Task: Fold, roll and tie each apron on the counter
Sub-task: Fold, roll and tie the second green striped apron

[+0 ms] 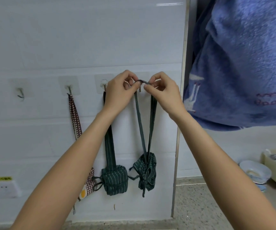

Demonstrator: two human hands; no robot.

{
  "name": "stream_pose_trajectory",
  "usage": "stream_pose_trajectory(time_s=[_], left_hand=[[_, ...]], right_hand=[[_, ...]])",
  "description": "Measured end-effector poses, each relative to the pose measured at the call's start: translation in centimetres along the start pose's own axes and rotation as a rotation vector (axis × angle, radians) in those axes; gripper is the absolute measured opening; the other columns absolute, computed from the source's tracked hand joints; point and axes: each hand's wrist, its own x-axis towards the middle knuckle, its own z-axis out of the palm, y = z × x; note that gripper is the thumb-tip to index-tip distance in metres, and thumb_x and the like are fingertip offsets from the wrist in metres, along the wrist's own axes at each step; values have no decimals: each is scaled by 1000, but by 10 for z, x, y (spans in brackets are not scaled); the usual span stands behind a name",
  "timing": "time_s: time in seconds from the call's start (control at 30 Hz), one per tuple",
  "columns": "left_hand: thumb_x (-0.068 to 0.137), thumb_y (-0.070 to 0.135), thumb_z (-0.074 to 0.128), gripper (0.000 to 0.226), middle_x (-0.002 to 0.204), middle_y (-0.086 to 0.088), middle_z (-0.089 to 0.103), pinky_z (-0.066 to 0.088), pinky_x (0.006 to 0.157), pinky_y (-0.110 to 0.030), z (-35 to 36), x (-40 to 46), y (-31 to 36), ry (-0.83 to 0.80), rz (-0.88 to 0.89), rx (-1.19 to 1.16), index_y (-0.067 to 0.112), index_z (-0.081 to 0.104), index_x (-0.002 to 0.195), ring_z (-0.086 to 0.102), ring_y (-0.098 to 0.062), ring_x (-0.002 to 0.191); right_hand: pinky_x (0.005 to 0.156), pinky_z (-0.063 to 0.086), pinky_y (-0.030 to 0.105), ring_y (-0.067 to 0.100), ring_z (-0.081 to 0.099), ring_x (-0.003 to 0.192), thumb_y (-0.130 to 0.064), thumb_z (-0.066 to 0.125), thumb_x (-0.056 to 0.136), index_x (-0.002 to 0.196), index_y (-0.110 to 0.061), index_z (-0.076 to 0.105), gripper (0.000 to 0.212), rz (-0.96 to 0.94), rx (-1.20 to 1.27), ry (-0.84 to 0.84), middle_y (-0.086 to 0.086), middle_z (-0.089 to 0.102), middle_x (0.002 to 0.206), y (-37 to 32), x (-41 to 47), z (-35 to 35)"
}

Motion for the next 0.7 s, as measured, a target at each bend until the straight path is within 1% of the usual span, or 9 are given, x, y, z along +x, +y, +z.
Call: stream_pose_trajectory(time_s=[0.1,0.2,0.27,0.3,0.4,0.47,0.57,0.63,0.7], left_hand=[[80,18,67,6,67,12,56,40,59,-12,3,1,-5,47,-39,59,20,62,80,47,-2,57],[77,22,67,5,71,11,61,46,62,-22,4,2,-8,80,-29,201,22,64,80,51,-4,59],[77,22,67,6,72,12,60,47,61,-25,6,-2,-7,69,1,263,24,62,79,51,-3,60],[77,22,66,6,72,12,60,48,61,-26,7,-4,-7,60,3,267,24,62,79,51,-3,60],[77,22,68,8,75,11,63,52,67,-29,7,-16,-14,25,-40,199,22,63,83,56,-6,63],[78,21,69,15,81,11,64,53,75,-28,5,-25,-16,-41,-82,120,22,64,92,61,-6,68],[81,28,69,24,90,9,65,47,73,-10,-3,-51,-18,-98,-173,34,23,60,103,61,0,73],[83,40,66,31,93,10,63,43,69,-8,-6,-76,-26,-151,-241,100,25,56,108,59,1,77],[81,52,63,41,97,12,61,44,73,-15,-7,-102,-37,-270,-291,221,25,55,110,59,-3,82]], right_hand=[[65,40,20,5,47,65,-24,75,75,83,-19,60,18,-37,-33,1,-4,55,74,7,6,-1],[62,38,25,5,45,63,-19,71,78,84,-18,64,10,-185,-367,67,-11,51,67,20,11,1],[61,37,29,12,49,68,-17,67,80,88,-17,66,8,-280,-592,92,-6,53,74,29,7,6],[60,36,28,13,49,68,-17,67,81,89,-17,67,8,-278,-614,97,-5,53,77,32,5,9],[64,37,20,3,50,66,-24,68,81,93,-19,68,13,-175,-444,62,-8,58,80,35,-8,15],[71,44,17,1,58,77,-29,65,85,103,-21,66,19,-104,-325,-2,-8,65,86,33,-21,17],[78,47,14,-2,62,84,-20,57,91,113,-23,59,22,-32,-228,-23,-11,67,91,40,-51,13],[80,50,22,4,62,85,-13,53,90,112,-23,56,24,20,-274,-22,-9,67,93,59,-77,7],[83,51,33,9,61,88,-7,51,84,110,-22,56,30,92,-367,-73,-7,65,98,82,-105,5]])
